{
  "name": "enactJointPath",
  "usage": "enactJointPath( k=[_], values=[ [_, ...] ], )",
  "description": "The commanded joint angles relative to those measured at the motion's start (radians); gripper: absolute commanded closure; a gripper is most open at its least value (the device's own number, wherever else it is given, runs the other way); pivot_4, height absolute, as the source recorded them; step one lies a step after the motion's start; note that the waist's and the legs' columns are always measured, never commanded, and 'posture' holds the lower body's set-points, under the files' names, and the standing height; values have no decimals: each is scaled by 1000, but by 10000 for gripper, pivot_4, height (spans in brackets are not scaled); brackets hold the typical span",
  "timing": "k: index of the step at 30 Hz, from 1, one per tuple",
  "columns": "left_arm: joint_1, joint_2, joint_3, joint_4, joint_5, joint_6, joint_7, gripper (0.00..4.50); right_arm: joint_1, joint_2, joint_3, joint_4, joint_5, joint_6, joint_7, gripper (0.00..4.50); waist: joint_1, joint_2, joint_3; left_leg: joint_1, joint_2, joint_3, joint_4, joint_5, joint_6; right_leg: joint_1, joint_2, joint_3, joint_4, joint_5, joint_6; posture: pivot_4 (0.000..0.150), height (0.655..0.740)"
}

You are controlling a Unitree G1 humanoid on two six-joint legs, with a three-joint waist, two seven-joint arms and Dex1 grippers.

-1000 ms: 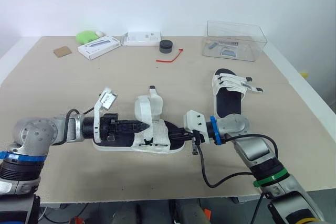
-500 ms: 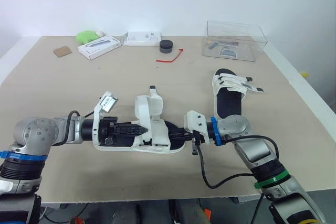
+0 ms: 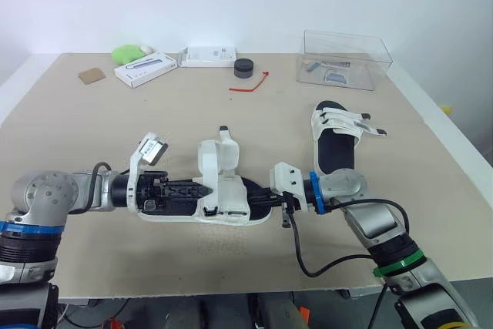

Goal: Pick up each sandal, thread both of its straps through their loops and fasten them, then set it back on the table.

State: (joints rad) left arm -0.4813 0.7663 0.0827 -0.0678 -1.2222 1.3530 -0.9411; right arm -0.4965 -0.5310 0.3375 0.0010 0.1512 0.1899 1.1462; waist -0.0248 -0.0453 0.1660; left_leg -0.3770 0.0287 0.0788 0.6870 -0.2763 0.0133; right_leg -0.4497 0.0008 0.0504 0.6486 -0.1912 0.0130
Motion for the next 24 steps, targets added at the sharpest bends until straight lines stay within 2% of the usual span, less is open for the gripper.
enactJointPath(
  k=[1,11,24],
  values=[
    [7,12,14,-32,14,-12,-26,42597,-1,-14,-13,-11,-12,-1,-6,45000,0,0,0,0,0,0,0,0,0,0,0,0,0,0,-1,1500,7400],
    [-44,-25,25,39,75,-60,-24,42597,0,-11,-13,-13,-12,2,-11,45000,0,0,0,0,0,0,0,0,0,0,0,0,0,-1,-1,1500,7400],
    [-35,-15,-20,4,119,-49,-91,42597,9,-16,-12,-20,-11,6,-12,45000,0,0,0,0,0,0,0,0,0,0,0,0,0,-1,-1,1500,7400]
  ],
)
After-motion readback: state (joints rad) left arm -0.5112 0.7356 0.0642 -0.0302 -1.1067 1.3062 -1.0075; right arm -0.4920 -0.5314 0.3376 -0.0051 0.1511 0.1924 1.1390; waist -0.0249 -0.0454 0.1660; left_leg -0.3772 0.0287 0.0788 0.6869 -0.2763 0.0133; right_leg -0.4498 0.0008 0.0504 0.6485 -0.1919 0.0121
